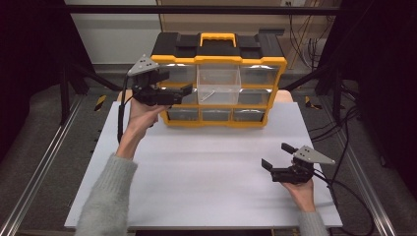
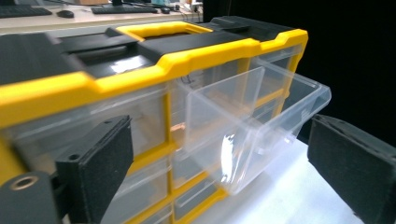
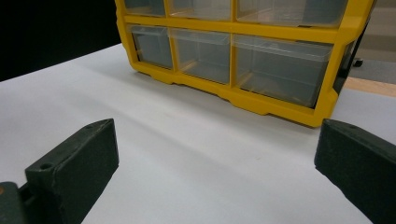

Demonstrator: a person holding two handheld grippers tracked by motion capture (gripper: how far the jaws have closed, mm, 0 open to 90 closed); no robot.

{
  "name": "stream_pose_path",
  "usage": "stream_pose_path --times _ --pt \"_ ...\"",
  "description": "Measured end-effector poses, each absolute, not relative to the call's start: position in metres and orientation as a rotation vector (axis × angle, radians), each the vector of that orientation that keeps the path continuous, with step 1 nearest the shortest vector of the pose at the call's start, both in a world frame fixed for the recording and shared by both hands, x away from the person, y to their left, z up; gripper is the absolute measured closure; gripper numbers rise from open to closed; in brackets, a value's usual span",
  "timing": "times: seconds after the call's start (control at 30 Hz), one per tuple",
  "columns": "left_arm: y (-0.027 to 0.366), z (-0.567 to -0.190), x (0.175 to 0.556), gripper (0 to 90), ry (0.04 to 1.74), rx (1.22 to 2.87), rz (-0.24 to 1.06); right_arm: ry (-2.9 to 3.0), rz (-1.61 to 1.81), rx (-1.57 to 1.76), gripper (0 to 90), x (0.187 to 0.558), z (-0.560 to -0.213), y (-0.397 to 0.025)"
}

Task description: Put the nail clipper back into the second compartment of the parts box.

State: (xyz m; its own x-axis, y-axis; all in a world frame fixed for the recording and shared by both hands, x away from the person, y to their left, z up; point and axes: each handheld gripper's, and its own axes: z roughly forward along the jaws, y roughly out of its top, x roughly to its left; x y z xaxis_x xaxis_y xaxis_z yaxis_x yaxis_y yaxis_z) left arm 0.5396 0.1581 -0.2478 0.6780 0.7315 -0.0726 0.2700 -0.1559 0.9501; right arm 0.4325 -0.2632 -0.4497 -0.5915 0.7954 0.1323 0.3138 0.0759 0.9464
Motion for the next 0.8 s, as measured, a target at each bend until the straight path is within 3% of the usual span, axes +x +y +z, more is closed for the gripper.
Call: stream_pose_path --times 0.8 --pt "0.222 -0.356 0.485 4.8 0.807 1.719 0.440 1.938 1.531 1.106 0.3 0.432 -0.450 -0.263"
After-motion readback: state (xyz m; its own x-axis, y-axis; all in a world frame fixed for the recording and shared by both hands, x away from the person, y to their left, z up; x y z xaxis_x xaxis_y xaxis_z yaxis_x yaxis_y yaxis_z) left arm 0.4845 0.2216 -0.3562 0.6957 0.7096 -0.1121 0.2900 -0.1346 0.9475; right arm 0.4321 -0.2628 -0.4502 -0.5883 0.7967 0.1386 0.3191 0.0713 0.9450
